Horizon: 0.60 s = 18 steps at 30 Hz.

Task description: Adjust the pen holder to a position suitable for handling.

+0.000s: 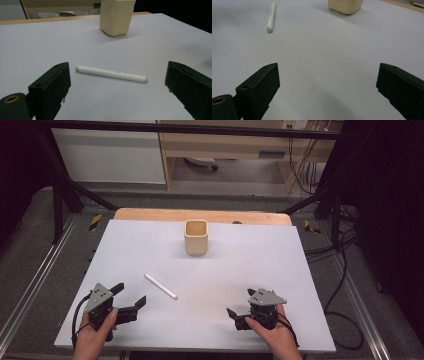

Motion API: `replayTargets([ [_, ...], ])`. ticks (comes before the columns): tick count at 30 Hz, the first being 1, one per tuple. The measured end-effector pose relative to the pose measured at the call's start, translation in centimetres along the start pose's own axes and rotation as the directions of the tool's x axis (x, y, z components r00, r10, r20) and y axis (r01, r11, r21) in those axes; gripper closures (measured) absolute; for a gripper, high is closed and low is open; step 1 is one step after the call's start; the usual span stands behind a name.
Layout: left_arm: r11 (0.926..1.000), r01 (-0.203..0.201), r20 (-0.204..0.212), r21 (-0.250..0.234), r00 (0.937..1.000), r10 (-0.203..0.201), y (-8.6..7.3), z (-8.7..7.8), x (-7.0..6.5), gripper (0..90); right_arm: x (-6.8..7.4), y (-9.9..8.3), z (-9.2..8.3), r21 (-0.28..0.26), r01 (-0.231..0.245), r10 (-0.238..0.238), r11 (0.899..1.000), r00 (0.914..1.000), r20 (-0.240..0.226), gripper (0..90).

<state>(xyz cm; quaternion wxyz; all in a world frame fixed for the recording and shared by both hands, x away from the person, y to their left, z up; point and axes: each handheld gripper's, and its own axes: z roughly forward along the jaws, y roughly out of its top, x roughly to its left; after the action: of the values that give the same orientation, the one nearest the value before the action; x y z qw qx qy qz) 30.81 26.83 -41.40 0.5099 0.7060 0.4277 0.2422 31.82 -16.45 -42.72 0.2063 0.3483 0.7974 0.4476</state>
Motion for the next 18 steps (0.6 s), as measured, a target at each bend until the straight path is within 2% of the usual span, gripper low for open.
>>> replayTargets([
  [4,0.9999,-0.007,0.001,0.008,1.0,0.007,0.0,0.0,-0.1,6.5,0.7,0.5,1.1,0.036,0.027,-0.026,0.999,0.9993,-0.028,4.8],
  [8,0.9999,0.003,-0.021,0.015,0.9998,-0.003,0.0,0.0,-0.2,4.6,1.4,1.1,2.0,0.062,0.06,-0.057,0.996,0.9972,-0.048,5.7],
  [18,0.9999,0.002,-0.022,0.017,0.9998,-0.002,0.0,0.1,-0.1,4.6,3.0,2.9,3.7,0.083,0.117,-0.108,0.99,0.9882,-0.109,5.4],
])
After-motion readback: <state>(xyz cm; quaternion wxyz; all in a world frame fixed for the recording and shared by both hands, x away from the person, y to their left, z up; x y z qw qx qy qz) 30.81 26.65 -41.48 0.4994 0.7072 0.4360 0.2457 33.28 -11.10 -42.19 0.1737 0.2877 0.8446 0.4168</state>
